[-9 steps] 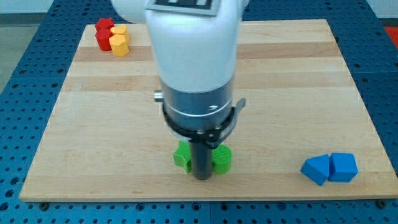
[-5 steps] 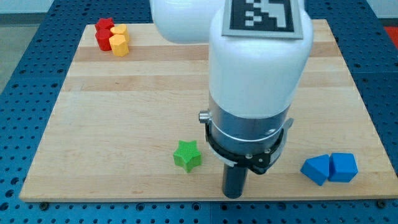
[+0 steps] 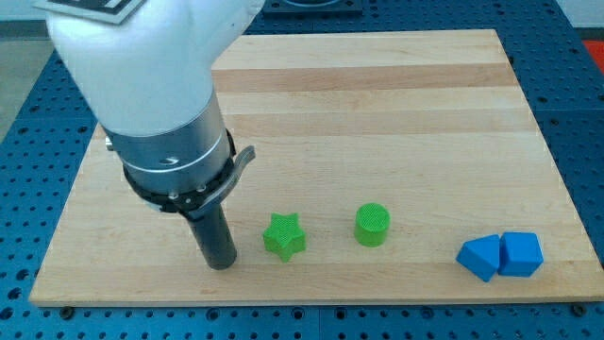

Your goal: Push the green blocks into the blue blocks

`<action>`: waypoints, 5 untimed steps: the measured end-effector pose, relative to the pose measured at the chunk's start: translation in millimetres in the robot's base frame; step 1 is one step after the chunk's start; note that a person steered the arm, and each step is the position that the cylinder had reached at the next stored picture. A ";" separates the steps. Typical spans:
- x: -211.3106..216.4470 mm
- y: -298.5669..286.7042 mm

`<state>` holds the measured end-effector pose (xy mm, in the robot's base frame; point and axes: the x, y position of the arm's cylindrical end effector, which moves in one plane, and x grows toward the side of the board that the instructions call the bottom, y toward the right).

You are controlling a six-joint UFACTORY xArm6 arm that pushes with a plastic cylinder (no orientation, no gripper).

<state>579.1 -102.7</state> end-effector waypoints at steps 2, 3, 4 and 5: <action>-3.5 25.2; -7.9 42.5; -22.0 47.4; -30.4 59.8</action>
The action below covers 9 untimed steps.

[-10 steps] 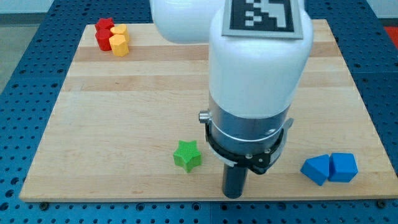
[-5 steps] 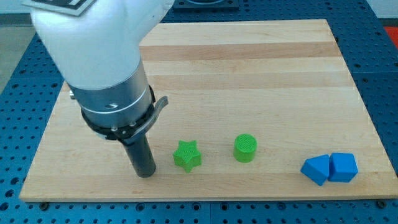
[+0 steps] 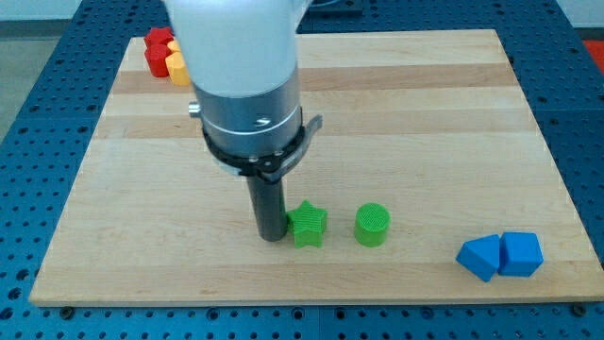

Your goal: Push the green blocks into the blue blocks

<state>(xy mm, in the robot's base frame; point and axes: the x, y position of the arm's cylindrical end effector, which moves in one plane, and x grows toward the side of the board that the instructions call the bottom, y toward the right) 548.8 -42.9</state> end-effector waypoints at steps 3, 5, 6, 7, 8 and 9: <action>0.0 63.5; 0.0 95.0; 0.0 112.5; 0.0 121.3; 0.0 130.7; 0.0 141.9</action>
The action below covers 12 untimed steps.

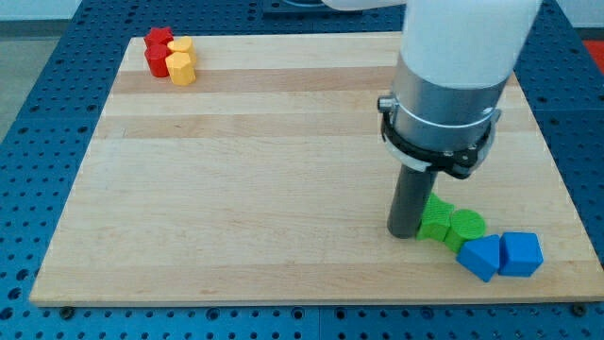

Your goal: Push the green blocks into the blue blocks

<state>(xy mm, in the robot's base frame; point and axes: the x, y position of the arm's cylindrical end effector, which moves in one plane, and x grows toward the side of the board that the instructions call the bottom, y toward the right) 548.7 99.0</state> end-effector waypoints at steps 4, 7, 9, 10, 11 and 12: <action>-13.6 -11.2; -56.6 27.3; -36.3 39.1; -32.4 39.1; -32.0 39.1; -30.2 39.1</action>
<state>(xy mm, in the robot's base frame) 518.5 138.1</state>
